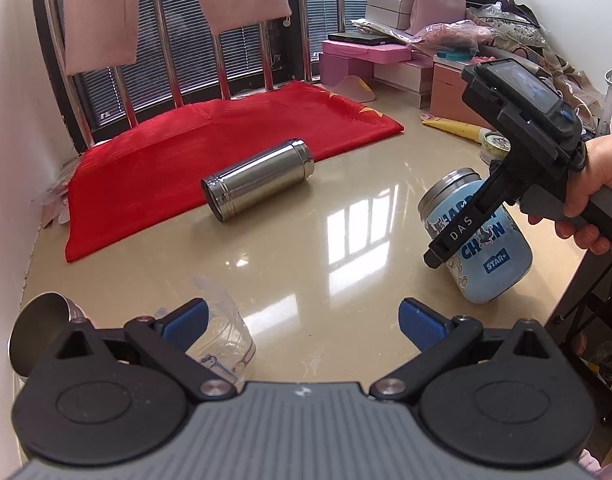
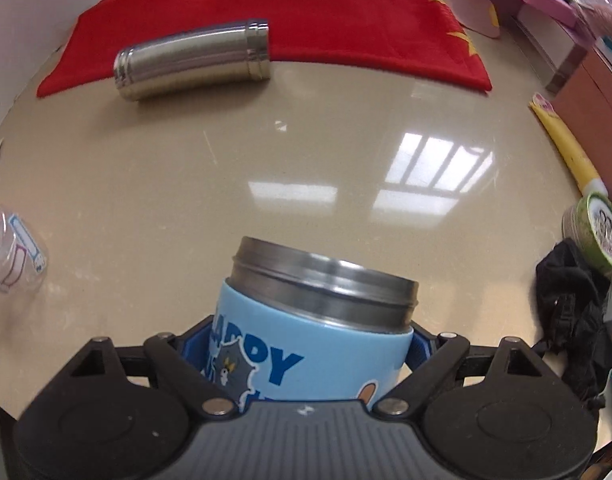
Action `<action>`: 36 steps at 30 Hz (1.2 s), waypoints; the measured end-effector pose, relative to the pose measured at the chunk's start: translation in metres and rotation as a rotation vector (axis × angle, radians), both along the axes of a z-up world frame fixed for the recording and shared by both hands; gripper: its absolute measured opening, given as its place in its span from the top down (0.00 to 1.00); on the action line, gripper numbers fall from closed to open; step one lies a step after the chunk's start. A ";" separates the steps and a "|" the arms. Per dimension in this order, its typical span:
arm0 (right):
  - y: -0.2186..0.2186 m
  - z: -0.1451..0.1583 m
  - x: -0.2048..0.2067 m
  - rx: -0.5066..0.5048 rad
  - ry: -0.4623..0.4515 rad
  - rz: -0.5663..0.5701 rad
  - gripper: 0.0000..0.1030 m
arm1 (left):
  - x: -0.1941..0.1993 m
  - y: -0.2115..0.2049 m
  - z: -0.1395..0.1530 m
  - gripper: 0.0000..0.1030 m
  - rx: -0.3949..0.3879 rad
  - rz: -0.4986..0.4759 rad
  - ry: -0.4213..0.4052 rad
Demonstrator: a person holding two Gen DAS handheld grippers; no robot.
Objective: Flip cup upright
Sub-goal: 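Rotate the held blue cup with the right gripper until its opening faces up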
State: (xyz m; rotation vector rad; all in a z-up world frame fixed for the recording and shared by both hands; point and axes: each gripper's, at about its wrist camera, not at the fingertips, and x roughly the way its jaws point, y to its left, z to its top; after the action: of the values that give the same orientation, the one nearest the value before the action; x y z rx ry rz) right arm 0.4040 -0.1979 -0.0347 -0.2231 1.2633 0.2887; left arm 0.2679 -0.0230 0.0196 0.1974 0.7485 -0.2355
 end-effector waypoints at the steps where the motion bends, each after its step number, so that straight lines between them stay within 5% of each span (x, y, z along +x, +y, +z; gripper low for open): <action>1: 0.003 0.001 0.000 -0.025 -0.002 0.041 0.13 | -0.001 -0.002 0.000 0.00 -0.001 0.001 0.000; 5: 0.006 0.001 0.000 -0.056 -0.061 0.097 0.13 | -0.004 -0.005 0.000 0.00 -0.016 0.014 0.001; 20: -0.021 0.019 -0.048 0.135 -0.337 0.127 0.18 | -0.008 -0.013 0.005 0.00 -0.057 0.058 0.010; 36: -0.113 0.036 -0.060 0.145 -0.505 -0.030 0.18 | -0.012 -0.025 0.010 0.00 -0.122 0.158 0.013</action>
State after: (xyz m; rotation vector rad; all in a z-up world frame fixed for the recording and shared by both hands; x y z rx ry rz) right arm 0.3443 -0.3114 0.0018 -0.1399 0.7421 0.2759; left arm 0.2559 -0.0480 0.0296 0.0203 0.7557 -0.1316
